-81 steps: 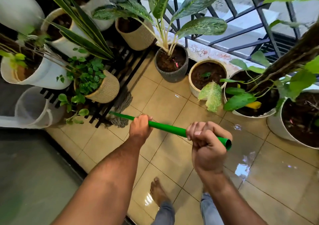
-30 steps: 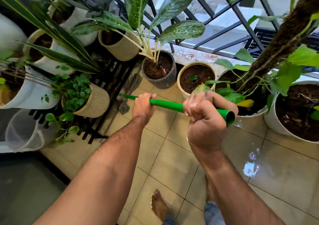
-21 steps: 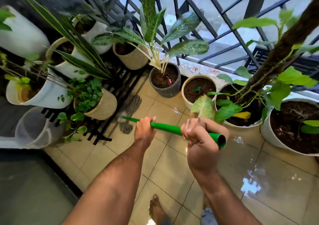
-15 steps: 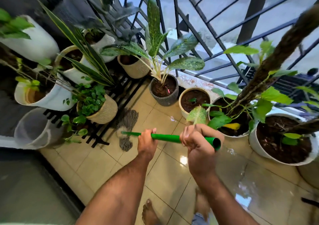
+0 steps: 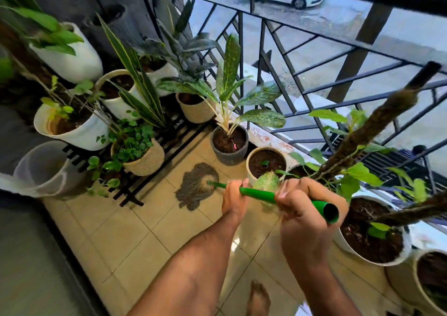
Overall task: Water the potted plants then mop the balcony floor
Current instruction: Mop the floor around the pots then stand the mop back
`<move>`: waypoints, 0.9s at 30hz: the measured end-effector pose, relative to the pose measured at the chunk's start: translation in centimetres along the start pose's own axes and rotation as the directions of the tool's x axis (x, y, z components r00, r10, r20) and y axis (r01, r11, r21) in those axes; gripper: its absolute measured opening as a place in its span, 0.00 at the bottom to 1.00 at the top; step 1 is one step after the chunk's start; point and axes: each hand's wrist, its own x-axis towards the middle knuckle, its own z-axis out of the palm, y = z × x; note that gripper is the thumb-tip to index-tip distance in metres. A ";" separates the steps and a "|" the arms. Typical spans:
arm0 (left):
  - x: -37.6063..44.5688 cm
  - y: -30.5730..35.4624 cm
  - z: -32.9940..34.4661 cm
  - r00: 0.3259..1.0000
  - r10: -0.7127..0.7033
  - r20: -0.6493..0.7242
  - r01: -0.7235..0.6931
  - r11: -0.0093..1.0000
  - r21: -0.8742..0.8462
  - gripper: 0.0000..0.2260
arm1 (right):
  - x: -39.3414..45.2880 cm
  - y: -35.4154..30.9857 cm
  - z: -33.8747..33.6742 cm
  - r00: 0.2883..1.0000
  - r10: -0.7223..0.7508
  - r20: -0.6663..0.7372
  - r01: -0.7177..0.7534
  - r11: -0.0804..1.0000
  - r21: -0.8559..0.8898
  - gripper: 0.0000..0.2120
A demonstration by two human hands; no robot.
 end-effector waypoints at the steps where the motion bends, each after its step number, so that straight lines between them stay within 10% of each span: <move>1: 0.0 0.5 0.1 1.000 0.015 0.019 -0.015 1.000 0.004 0.18 | 0.2 -0.4 0.2 1.000 -0.009 -0.016 0.010 1.000 0.027 0.15; 27: -5.1 -13.9 -17.8 0.985 -0.079 0.151 0.020 0.934 0.357 0.09 | -9.1 -5.9 16.7 0.970 0.235 0.062 -0.230 0.970 -0.080 0.12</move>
